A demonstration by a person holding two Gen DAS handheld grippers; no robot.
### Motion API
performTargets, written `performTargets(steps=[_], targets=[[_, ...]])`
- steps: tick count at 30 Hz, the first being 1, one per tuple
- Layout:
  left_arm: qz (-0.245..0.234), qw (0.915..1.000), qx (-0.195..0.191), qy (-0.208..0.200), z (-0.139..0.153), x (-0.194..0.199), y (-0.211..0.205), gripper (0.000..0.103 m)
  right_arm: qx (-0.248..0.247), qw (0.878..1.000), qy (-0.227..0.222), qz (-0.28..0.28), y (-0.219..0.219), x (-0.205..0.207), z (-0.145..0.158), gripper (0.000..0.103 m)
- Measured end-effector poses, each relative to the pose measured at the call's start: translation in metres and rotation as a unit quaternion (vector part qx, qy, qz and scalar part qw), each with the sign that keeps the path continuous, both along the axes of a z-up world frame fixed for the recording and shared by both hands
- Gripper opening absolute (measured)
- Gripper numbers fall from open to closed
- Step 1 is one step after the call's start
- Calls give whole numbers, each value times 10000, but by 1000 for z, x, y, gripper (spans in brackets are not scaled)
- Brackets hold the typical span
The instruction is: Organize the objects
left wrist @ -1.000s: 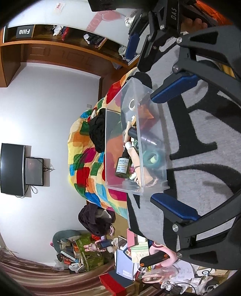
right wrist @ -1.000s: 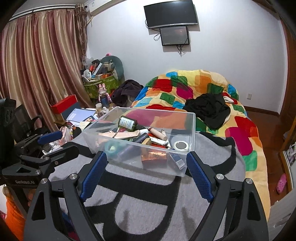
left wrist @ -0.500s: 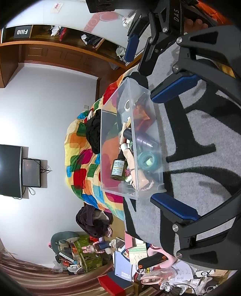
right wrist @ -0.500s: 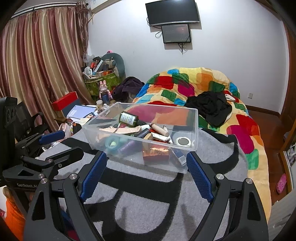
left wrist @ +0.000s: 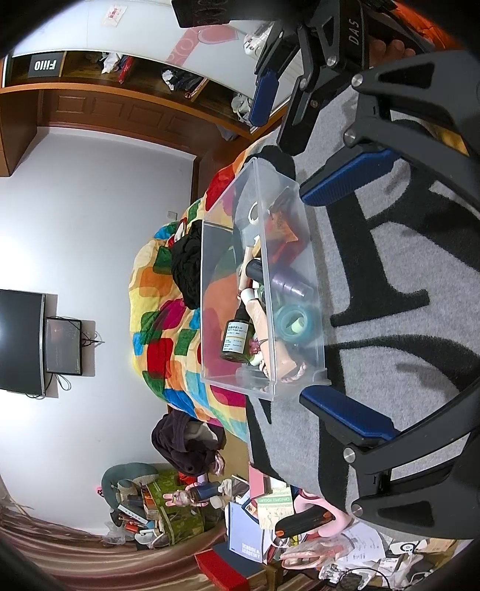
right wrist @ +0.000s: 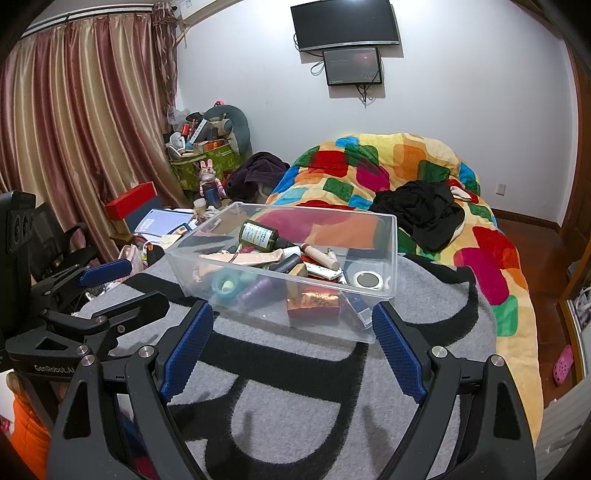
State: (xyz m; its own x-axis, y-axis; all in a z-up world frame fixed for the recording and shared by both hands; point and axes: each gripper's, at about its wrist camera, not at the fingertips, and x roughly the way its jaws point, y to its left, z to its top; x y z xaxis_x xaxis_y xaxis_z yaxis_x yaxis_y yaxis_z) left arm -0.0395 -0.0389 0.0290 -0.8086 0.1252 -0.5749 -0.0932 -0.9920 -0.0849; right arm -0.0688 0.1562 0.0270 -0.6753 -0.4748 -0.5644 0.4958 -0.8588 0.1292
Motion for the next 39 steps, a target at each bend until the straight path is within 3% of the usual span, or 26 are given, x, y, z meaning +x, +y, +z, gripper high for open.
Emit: performTargets(steps=[39], targets=[[-44, 9998, 143, -94, 2, 4, 2, 99, 3, 10000, -82, 15, -3, 2, -5, 88]])
